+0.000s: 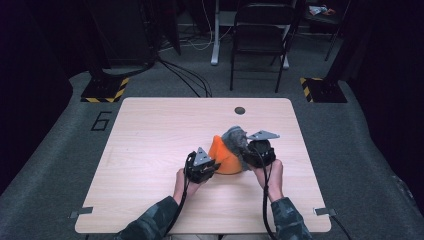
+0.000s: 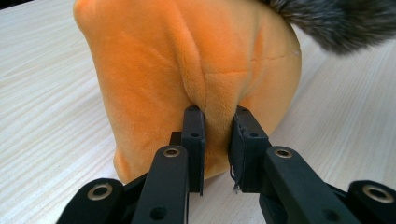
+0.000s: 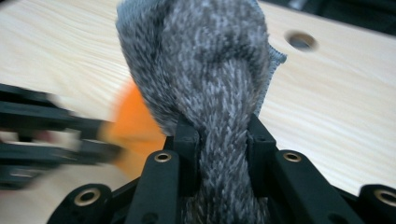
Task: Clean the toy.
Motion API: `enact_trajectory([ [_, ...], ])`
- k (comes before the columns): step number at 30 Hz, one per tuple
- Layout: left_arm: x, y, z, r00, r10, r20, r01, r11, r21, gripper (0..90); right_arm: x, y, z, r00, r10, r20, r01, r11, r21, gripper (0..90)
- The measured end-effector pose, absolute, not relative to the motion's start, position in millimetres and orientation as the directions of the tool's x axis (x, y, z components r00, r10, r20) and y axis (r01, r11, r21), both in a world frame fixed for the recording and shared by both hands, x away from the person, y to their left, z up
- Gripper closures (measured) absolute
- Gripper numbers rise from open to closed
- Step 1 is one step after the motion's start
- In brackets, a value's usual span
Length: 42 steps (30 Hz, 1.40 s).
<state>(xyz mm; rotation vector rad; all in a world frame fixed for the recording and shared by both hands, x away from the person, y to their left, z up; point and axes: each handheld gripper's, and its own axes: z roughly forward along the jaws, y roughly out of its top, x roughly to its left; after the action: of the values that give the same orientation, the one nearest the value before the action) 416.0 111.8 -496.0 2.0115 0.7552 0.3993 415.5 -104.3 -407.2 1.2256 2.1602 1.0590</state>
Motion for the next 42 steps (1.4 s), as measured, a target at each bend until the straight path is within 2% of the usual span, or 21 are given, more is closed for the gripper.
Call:
enact_trajectory([
  [4,415.2,111.1,-496.3,0.758,0.651,-0.026,0.357,-0.381,0.853,77.1,407.8,-84.8,-402.9,-0.562,0.826,-0.036,0.484,0.364,0.796,71.5],
  [10,415.6,110.4,-496.5,0.767,0.641,-0.006,0.343,-0.403,0.849,77.1,415.8,-80.2,-433.5,-0.514,0.849,-0.119,0.53,0.424,0.735,71.4],
  [18,415.8,110.5,-496.4,0.768,0.64,-0.006,0.341,-0.401,0.85,77.0,423.8,-101.7,-438.9,-0.476,0.877,-0.063,0.588,0.371,0.719,71.2],
  [24,416.4,111.1,-496.5,0.767,0.642,-0.011,0.345,-0.397,0.851,77.0,429.9,-116.3,-447.2,-0.439,0.896,-0.062,0.614,0.35,0.707,71.1],
  [34,417.5,112.6,-497.2,0.763,0.647,-0.015,0.349,-0.393,0.851,76.8,441.6,-140.4,-475.7,-0.366,0.93,-0.038,0.709,0.305,0.636,71.1],
  [38,419.1,114.6,-497.4,0.757,0.653,-0.019,0.354,-0.386,0.852,76.5,440.3,-145.2,-464.0,-0.351,0.936,-0.02,0.702,0.277,0.656,71.4],
  [42,419.6,114.9,-497.8,0.753,0.658,-0.016,0.354,-0.384,0.853,76.3,433.2,-144.5,-435.1,-0.384,0.923,0.008,0.636,0.258,0.727,71.5],
])
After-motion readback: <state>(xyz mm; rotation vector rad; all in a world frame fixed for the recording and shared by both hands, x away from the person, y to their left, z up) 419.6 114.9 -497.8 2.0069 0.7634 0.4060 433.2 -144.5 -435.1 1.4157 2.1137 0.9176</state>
